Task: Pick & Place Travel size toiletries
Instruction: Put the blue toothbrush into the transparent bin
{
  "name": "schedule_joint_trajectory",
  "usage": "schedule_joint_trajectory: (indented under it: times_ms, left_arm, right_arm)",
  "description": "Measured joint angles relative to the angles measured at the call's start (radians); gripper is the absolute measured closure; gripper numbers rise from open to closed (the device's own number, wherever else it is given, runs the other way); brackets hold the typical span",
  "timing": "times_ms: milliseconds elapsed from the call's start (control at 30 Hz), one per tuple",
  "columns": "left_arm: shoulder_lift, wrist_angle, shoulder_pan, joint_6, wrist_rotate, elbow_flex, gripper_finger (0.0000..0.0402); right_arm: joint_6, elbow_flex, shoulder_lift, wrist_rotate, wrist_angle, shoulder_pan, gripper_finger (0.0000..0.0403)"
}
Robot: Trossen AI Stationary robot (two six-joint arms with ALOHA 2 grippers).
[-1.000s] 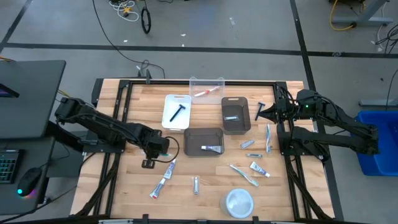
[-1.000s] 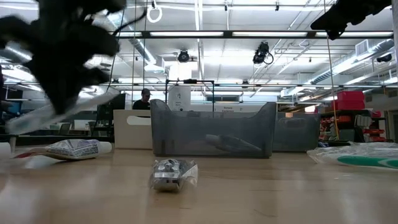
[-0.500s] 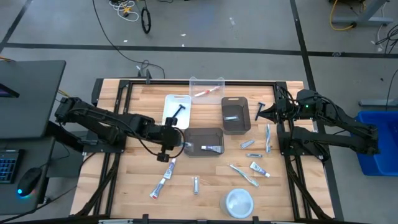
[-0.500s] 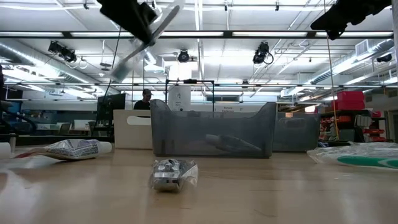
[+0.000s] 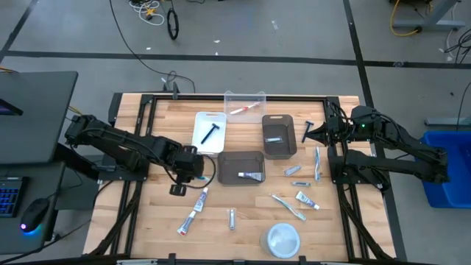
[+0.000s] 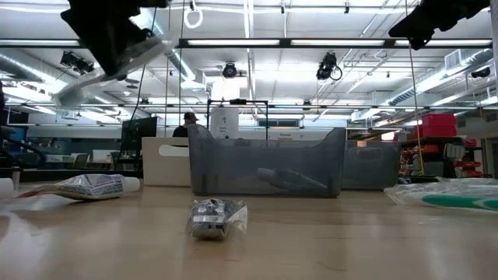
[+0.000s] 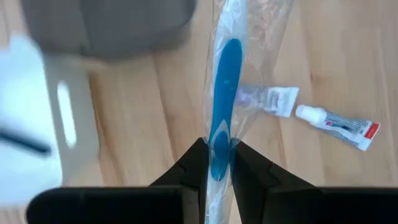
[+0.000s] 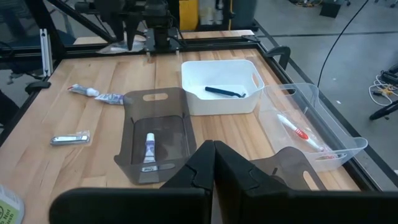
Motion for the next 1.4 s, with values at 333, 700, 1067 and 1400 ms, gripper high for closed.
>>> schedule_joint_trajectory:
  times_ms: [333,700,1067,1400]
  left_arm:
    - [0.000,0.246,-0.008,0.063,-0.130,-0.002,0.0345]
    - [0.000,0.246,0.114,0.111,-0.127,0.060,0.0345]
    - [0.000,0.434,0.380,0.250,-0.173,0.090,0.0345]
    - [0.000,0.635,0.563,0.291,-0.170,0.075,0.0345]
  right_arm:
    - [0.000,0.000,0.000,0.000,0.000,0.000,0.0389]
    - [0.000,0.000,0.000,0.000,0.000,0.000,0.0389]
    - [0.000,0.000,0.000,0.000,0.000,0.000,0.0389]
    - [0.000,0.000,0.000,0.000,0.000,0.000,0.0389]
